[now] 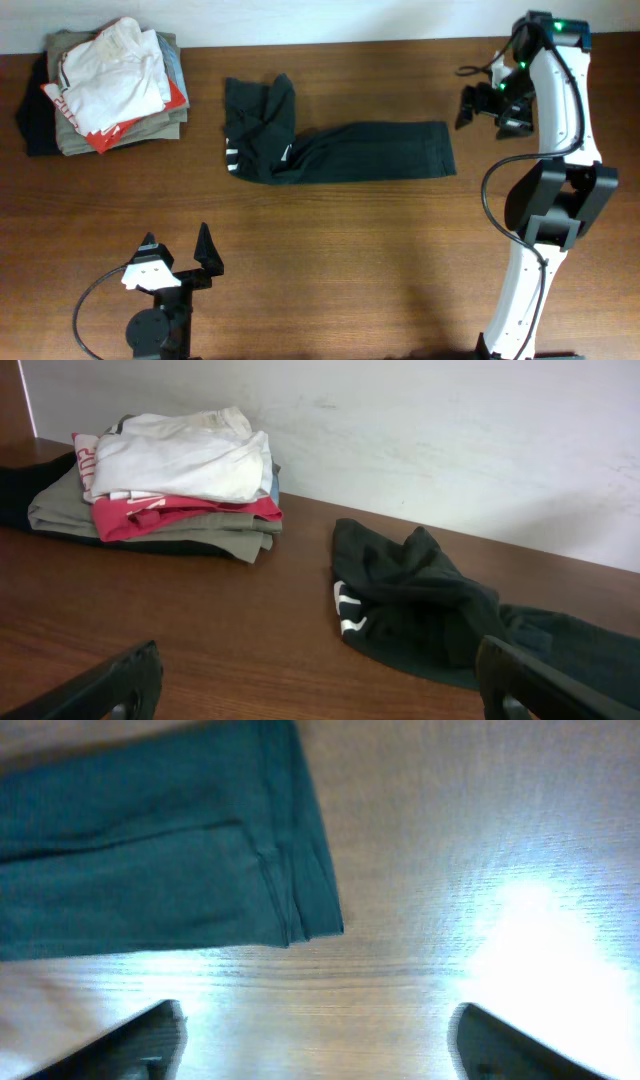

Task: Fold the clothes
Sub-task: 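Grasp the dark t-shirt with the right gripper and drag it left, then lift the t-shirt with the right gripper and pull it right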

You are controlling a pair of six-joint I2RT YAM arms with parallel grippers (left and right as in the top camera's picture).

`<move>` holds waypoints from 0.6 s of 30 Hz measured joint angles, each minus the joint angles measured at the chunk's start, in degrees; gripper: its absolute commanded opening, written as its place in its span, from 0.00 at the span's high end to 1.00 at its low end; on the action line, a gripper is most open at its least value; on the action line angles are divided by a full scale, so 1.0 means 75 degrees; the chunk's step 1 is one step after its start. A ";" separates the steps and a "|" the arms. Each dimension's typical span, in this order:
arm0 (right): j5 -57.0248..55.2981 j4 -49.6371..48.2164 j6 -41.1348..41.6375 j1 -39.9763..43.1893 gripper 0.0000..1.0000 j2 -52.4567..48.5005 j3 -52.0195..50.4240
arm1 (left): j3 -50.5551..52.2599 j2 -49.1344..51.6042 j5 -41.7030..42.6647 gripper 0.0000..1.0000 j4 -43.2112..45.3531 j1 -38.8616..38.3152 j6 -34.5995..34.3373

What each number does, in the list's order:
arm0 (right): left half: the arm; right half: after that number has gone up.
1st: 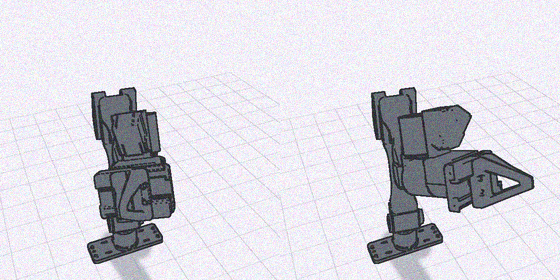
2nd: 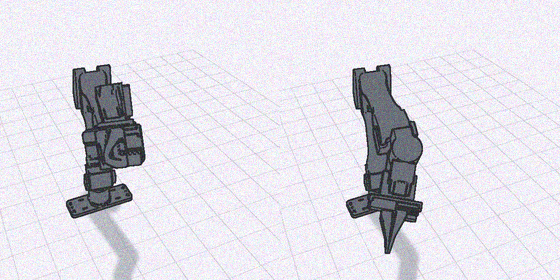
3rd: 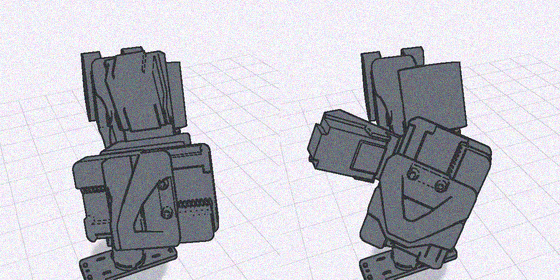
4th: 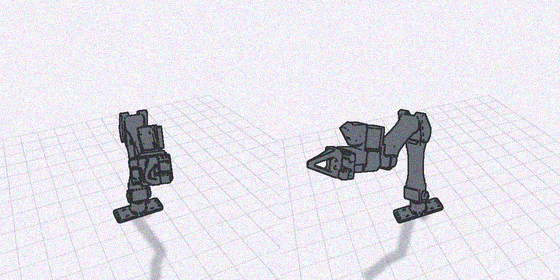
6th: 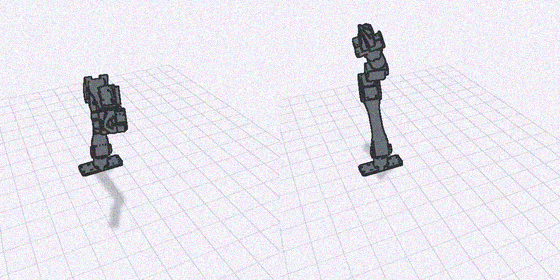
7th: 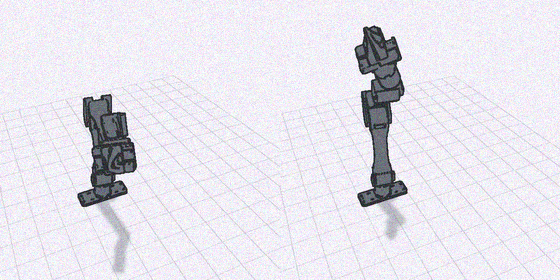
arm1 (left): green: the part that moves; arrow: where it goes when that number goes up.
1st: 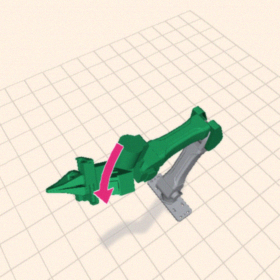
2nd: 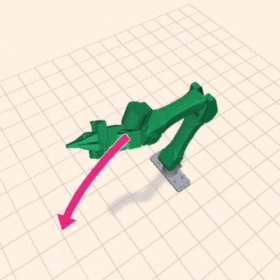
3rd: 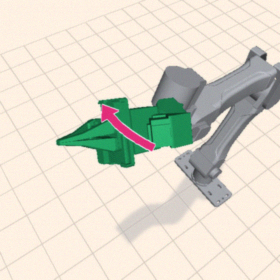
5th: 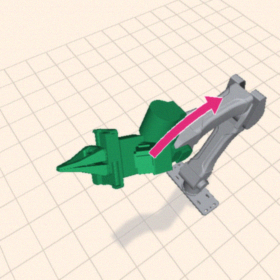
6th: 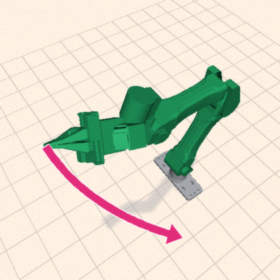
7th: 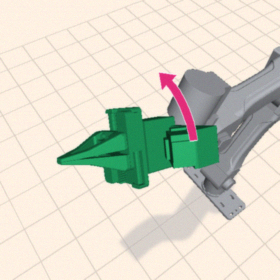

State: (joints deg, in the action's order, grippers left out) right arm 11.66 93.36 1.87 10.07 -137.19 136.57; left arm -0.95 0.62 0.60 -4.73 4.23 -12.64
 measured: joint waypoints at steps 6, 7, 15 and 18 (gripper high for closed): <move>0.0178 -0.0962 0.0006 -0.0749 0.31 0.0026 -0.1935 | 0.0000 0.0000 -0.0003 0.01 0.0000 0.0000 0.0000; 0.0181 -0.1282 0.0009 -0.0941 0.31 0.0026 -0.2241 | 0.0000 0.0000 -0.0003 0.01 -0.0003 0.0000 0.0000; 0.0198 -0.2049 0.0096 -0.1128 0.37 0.0026 -0.2923 | 0.0000 0.0000 -0.0003 0.01 -0.0003 0.0000 0.0000; 0.0169 -0.2215 0.0093 -0.1128 0.39 0.0026 -0.3040 | 0.0000 0.0000 0.0000 0.01 -0.0003 0.0000 0.0000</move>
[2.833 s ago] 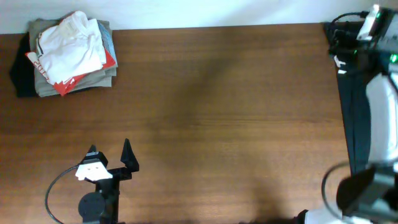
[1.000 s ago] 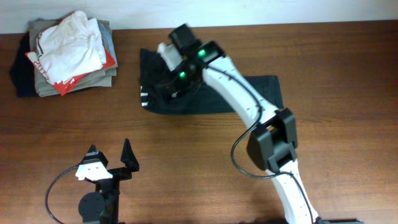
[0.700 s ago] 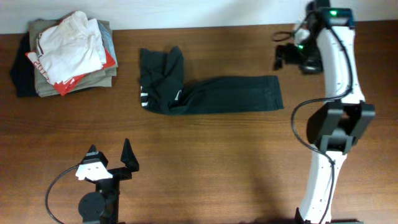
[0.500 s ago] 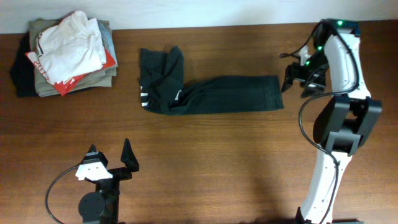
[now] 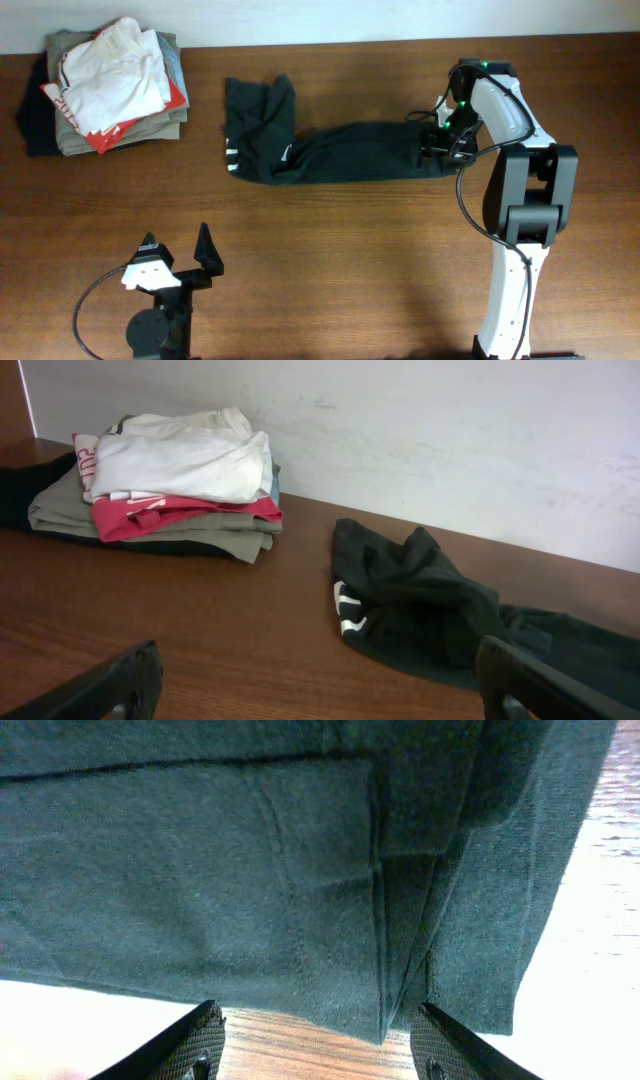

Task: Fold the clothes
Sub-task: 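Lift the t-shirt with the right gripper and pull it right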

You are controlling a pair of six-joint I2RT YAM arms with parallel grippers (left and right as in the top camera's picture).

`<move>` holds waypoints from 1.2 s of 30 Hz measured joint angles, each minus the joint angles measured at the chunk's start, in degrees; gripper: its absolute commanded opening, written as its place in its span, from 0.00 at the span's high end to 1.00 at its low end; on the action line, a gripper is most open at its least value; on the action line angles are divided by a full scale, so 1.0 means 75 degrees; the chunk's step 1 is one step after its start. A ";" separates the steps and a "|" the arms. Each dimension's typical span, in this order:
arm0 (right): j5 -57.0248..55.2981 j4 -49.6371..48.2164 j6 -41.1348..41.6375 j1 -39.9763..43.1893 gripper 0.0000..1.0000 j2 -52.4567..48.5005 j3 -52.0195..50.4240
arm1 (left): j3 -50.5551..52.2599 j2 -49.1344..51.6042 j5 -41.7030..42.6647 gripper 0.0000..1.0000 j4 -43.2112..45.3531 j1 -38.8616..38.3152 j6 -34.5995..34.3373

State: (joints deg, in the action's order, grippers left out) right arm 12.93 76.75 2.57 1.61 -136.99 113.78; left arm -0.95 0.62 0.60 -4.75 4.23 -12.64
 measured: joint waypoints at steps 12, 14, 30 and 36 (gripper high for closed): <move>-0.0271 -0.0076 0.0029 0.0000 0.52 0.0055 -0.0245 | 0.0000 0.0000 0.0000 0.01 0.0003 0.0000 0.0000; -0.0376 0.0044 0.0023 -0.0003 0.51 0.0055 -0.0143 | 0.0000 0.0000 -0.0003 0.01 0.0003 0.0000 0.0000; -0.0874 -0.0067 0.0009 -0.0428 0.50 0.0055 -0.0143 | 0.0000 0.0000 0.0000 0.01 0.0003 0.0000 0.0000; -0.1099 -0.0154 0.0003 -0.0428 0.86 0.0055 -0.0143 | 0.0000 0.0000 -0.0003 0.01 0.0003 0.0000 0.0000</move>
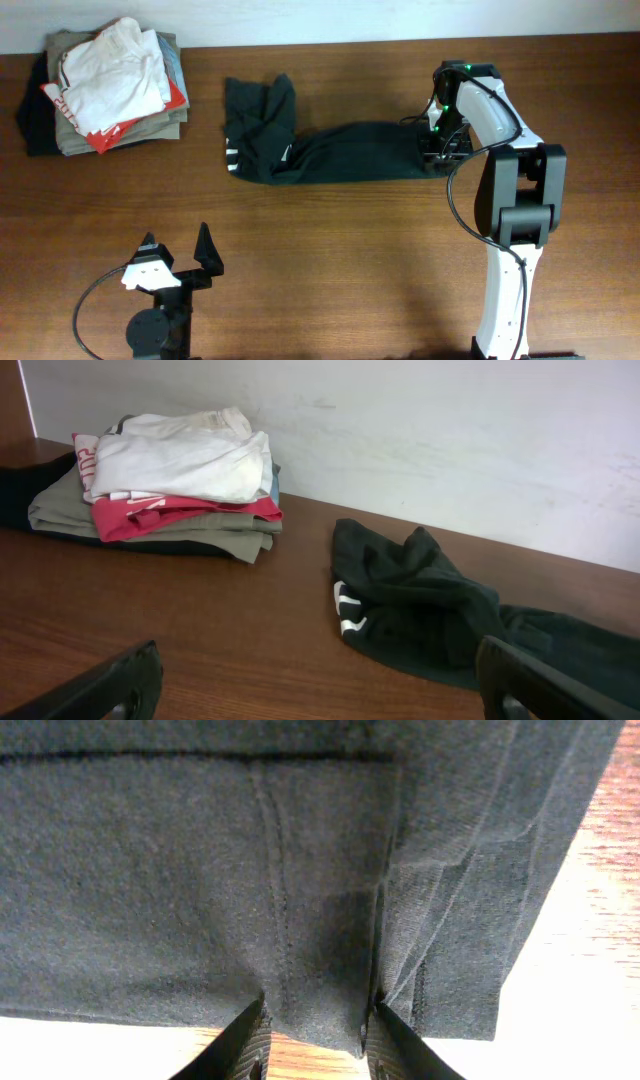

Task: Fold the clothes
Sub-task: 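Lift the t-shirt with the right gripper and pull it right, then grasp the other end of the shirt with the left gripper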

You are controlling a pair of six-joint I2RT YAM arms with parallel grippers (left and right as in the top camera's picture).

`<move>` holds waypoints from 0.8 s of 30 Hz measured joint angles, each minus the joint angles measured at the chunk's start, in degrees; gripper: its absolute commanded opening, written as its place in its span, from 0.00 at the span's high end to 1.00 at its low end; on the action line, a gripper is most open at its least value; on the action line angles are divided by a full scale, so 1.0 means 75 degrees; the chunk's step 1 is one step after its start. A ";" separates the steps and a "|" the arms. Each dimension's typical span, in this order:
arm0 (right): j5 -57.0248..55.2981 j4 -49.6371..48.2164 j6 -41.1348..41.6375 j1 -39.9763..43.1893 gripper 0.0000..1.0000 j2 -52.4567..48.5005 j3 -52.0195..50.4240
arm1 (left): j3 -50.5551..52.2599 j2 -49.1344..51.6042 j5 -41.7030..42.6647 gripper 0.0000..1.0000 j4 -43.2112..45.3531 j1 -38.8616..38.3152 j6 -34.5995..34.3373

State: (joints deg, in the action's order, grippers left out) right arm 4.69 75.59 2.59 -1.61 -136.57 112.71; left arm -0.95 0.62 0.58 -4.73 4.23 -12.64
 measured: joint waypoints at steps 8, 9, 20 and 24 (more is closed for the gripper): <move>-0.0050 0.0624 0.0338 0.0000 0.96 0.0012 0.0781 | 0.0000 0.0003 0.0003 0.01 0.0003 0.0000 0.0000; -0.0047 0.0895 0.0399 0.0000 0.96 0.0102 0.1189 | 0.0000 0.0000 0.0003 0.01 0.0003 0.0000 0.0000; -0.0020 0.2107 0.0694 0.0000 0.96 0.5887 0.1763 | 0.0000 -0.0006 0.0000 0.01 0.0006 0.0000 0.0000; -0.0050 0.2541 0.0886 0.0000 0.96 0.7595 0.1763 | 0.0052 0.0000 0.0918 0.01 0.0682 0.0006 -0.0291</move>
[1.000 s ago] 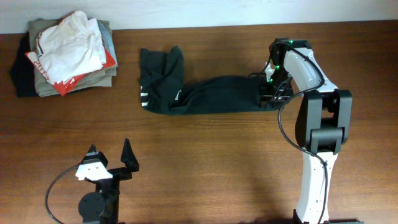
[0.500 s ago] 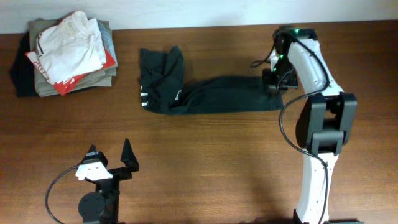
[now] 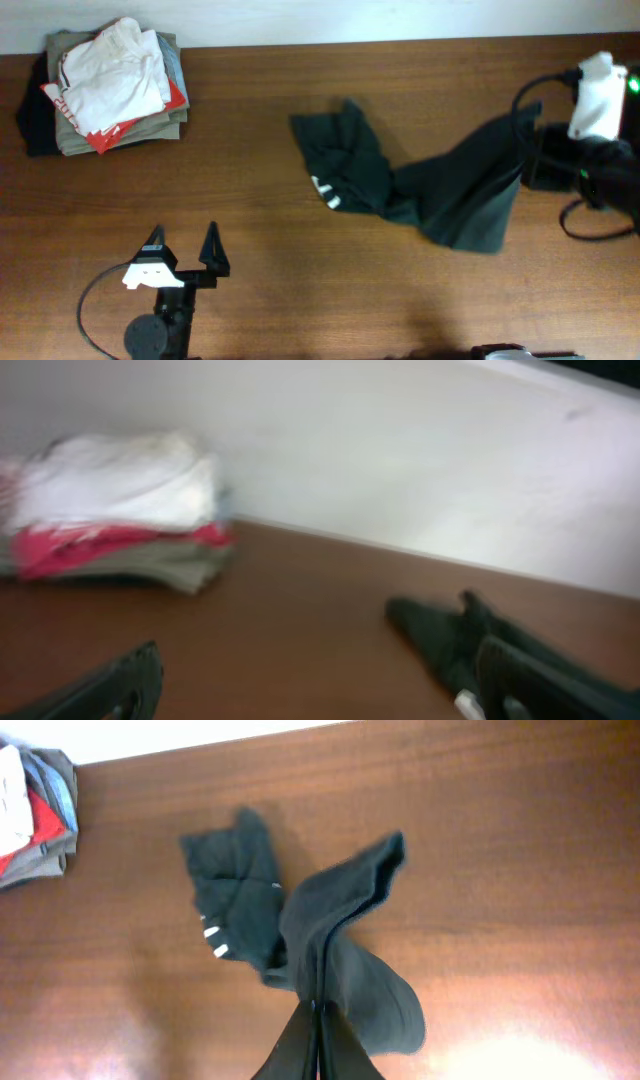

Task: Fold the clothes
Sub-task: 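Grasp the other end of the shirt with the left gripper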

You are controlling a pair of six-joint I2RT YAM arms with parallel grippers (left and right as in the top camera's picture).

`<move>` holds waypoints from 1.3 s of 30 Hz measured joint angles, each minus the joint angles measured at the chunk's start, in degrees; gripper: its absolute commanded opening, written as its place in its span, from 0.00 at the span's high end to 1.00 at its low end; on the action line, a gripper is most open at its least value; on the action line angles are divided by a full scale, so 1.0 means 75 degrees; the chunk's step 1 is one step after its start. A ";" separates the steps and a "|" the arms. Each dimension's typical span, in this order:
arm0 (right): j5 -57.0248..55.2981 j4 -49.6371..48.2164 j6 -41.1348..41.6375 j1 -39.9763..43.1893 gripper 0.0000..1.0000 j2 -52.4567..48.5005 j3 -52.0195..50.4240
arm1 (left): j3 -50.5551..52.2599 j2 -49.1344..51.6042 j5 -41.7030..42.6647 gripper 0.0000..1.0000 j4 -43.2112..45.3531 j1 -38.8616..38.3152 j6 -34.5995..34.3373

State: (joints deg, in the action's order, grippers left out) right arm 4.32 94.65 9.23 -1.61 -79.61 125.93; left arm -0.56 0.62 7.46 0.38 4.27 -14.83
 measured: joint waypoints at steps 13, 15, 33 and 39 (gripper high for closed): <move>0.0784 0.0248 -0.0035 0.0000 0.96 0.0015 -0.0012 | -0.7694 0.8923 0.5386 0.01 -0.2935 -0.1454 0.1600; 0.0778 0.0239 -0.0035 0.0000 0.96 -0.0189 -0.0006 | -0.9299 1.0602 0.4033 0.01 -0.4194 -0.2556 0.2288; 0.0256 0.0309 -0.0321 0.0000 0.96 -0.0624 -0.0012 | -1.0917 1.6162 0.0431 0.16 -0.1294 -0.4841 -0.2518; 0.0221 0.0309 -0.0318 0.0000 0.96 -0.0624 -0.0012 | -1.0917 1.6162 0.0592 0.16 -0.1711 -0.4841 -0.2602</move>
State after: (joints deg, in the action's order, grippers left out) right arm 5.98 96.97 6.85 -1.61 -84.29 125.84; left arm -82.43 121.84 11.90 -12.45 -32.03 -34.35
